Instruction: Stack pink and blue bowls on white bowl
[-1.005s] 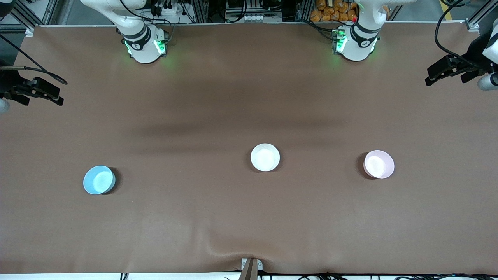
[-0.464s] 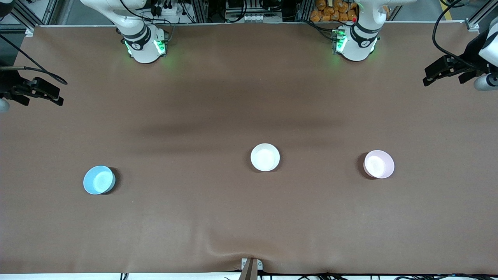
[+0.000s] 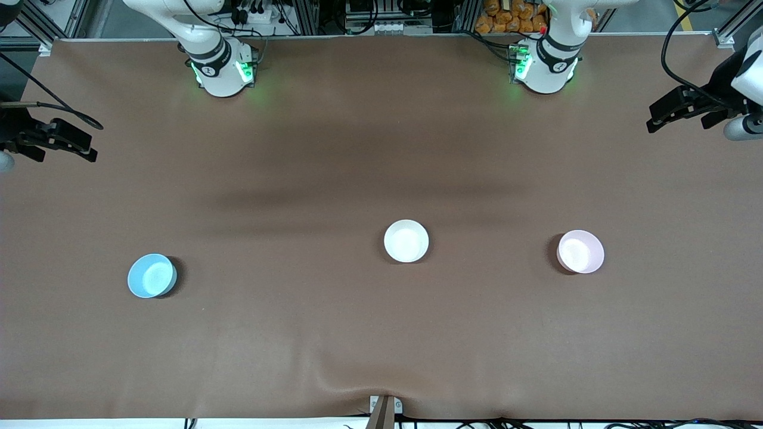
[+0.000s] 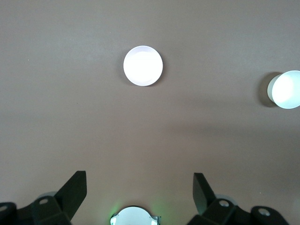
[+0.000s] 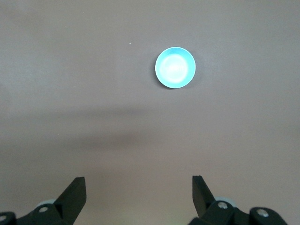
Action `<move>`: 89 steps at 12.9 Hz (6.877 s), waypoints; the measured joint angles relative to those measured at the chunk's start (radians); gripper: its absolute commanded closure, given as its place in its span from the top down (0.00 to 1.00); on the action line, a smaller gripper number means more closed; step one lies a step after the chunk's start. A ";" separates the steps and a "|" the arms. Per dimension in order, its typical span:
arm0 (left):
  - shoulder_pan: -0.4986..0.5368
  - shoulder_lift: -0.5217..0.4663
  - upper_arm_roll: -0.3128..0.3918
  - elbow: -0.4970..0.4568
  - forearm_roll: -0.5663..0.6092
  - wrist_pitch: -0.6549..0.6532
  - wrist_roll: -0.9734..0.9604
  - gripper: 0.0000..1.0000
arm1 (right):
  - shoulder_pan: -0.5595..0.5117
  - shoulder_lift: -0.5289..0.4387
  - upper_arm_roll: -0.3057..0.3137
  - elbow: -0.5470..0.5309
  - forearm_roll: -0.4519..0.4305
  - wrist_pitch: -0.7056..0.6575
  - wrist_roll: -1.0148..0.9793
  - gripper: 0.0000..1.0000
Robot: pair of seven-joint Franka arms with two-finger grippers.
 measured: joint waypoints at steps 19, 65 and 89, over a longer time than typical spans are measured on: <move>0.015 0.068 0.006 -0.263 0.000 0.388 0.000 1.00 | -0.001 -0.004 -0.001 0.000 0.000 0.000 0.000 1.00; 0.164 0.529 -0.019 -0.495 0.000 1.120 0.124 0.00 | -0.067 0.310 -0.013 0.044 -0.001 0.155 -0.003 1.00; 0.160 0.480 -0.294 -0.412 -0.045 1.031 -0.210 0.00 | -0.174 0.716 -0.018 -0.099 0.000 0.831 -0.003 0.00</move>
